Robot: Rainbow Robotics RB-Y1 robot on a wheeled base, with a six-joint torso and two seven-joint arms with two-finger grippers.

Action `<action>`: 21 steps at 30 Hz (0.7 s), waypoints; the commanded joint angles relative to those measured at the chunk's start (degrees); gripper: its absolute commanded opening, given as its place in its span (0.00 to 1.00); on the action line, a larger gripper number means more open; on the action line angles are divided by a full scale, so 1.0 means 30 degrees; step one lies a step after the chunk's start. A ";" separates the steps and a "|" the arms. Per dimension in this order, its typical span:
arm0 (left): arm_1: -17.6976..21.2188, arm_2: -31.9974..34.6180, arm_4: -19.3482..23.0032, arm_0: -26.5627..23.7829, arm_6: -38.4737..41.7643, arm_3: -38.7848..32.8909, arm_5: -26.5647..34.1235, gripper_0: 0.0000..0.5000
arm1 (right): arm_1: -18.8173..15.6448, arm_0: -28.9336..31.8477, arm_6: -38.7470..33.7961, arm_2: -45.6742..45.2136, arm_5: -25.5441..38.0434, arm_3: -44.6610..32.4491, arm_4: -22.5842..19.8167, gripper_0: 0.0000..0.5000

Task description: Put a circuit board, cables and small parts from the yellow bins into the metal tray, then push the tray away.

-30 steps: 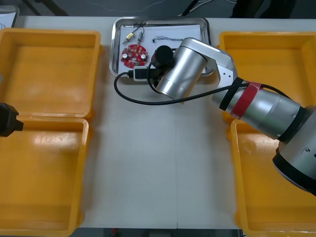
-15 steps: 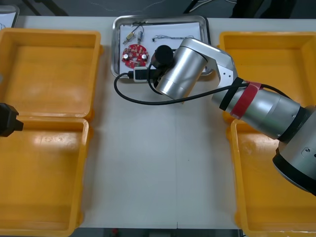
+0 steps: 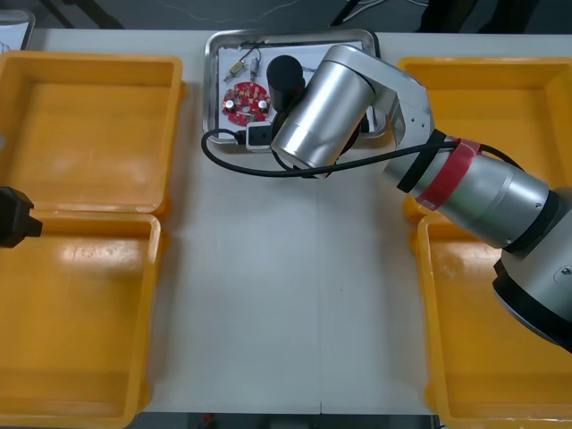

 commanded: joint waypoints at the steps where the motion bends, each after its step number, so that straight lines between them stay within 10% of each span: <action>1: -0.0247 0.0631 0.0134 0.0389 -0.1462 -0.0553 0.0163 1.00 | 0.0259 -0.0541 0.0625 -0.1791 0.1402 -0.1443 -0.0677 1.00; 21: -0.0247 0.0631 0.0134 0.0389 -0.1462 -0.0553 0.0163 1.00 | -0.2114 0.2095 -0.5615 -0.5541 0.8316 -0.9500 -0.1117 1.00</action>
